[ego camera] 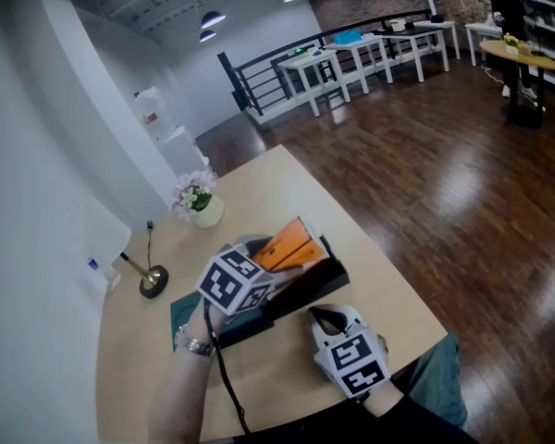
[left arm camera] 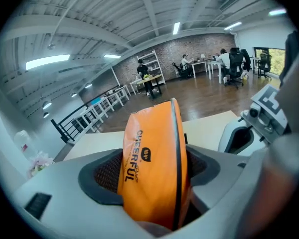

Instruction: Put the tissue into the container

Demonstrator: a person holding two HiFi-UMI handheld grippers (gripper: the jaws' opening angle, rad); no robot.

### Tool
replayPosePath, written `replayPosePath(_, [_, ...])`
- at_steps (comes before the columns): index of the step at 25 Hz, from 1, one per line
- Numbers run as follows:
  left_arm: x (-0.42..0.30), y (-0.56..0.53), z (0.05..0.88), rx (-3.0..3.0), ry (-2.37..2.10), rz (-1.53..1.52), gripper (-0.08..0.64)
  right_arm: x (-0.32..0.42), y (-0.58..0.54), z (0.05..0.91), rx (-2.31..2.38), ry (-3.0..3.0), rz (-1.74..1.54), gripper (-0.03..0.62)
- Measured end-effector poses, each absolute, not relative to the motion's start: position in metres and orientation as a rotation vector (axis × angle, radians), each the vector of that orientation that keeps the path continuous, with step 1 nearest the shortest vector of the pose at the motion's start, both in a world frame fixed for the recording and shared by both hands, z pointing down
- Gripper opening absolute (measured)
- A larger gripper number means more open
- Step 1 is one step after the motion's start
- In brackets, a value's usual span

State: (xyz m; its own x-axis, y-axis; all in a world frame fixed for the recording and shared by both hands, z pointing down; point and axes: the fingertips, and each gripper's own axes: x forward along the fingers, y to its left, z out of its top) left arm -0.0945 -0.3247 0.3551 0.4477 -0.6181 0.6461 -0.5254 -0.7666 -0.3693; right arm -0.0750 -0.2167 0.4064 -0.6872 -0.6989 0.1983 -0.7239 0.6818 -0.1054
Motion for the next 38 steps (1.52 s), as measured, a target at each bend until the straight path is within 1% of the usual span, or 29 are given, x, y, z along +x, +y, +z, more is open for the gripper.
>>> replayPosePath(3, [-0.090, -0.334, 0.376, -2.578, 0.988, -1.312, 0.360, -0.076, -0.217, 0.406, 1.172, -2.749, 0.265, 0.006])
replayPosePath(7, [-0.104, -0.337, 0.409, -2.490, 0.963, -1.486, 0.364, -0.075, -0.217, 0.406, 1.176, -2.748, 0.264, 0.006])
replayPosePath(10, [-0.116, -0.335, 0.432, -2.442, 0.939, -1.576, 0.386, -0.076, -0.217, 0.406, 1.177, -2.747, 0.266, 0.006])
replayPosePath(11, [-0.119, -0.336, 0.434, -2.443, 0.953, -1.568, 0.416, -0.076, -0.218, 0.406, 1.178, -2.747, 0.267, 0.006])
replayPosePath(14, [-0.115, -0.337, 0.421, -2.519, 1.005, -1.432, 0.497, -0.076, -0.217, 0.407, 1.176, -2.747, 0.266, 0.006])
replayPosePath(17, [-0.111, -0.329, 0.407, -2.592, 1.014, -1.323, 0.546, -0.076, -0.217, 0.407, 1.176, -2.747, 0.268, 0.006])
replayPosePath(20, [-0.108, -0.315, 0.384, -2.623, 1.043, -1.192, 0.546, -0.075, -0.218, 0.408, 1.175, -2.747, 0.267, 0.006])
replayPosePath(25, [-0.105, -0.256, 0.339, -2.697, 1.168, -0.854, 0.532, -0.075, -0.218, 0.409, 1.176, -2.747, 0.267, 0.006])
replayPosePath(26, [-0.108, -0.240, 0.337, -2.708, 1.216, -0.798, 0.515, -0.075, -0.218, 0.409, 1.176, -2.748, 0.267, 0.006])
replayPosePath(28, [-0.119, -0.210, 0.343, -2.734, 1.331, -0.703, 0.432, -0.075, -0.218, 0.409, 1.177, -2.748, 0.266, 0.006])
replayPosePath(29, [-0.126, -0.197, 0.349, -2.748, 1.399, -0.647, 0.385, -0.075, -0.218, 0.409, 1.178, -2.747, 0.265, 0.006])
replayPosePath(30, [-0.133, -0.185, 0.355, -2.762, 1.468, -0.586, 0.311, -0.075, -0.218, 0.409, 1.178, -2.746, 0.264, 0.006])
replayPosePath(31, [-0.139, -0.175, 0.363, -2.773, 1.535, -0.529, 0.257, -0.074, -0.218, 0.409, 1.179, -2.744, 0.263, 0.006])
replayPosePath(32, [-0.146, -0.166, 0.371, -2.775, 1.600, -0.489, 0.216, -0.074, -0.219, 0.409, 1.180, -2.743, 0.261, 0.006])
replayPosePath(34, [-0.161, -0.155, 0.388, -2.728, 1.731, -0.462, 0.168, -0.072, -0.220, 0.409, 1.189, -2.740, 0.251, 0.006])
replayPosePath(36, [-0.178, -0.149, 0.400, -2.647, 1.849, -0.465, 0.038, -0.071, -0.221, 0.410, 1.194, -2.734, 0.241, 0.005])
replayPosePath(38, [-0.189, -0.148, 0.406, -2.607, 1.926, -0.449, 0.000, -0.070, -0.221, 0.410, 1.188, -2.733, 0.244, 0.006])
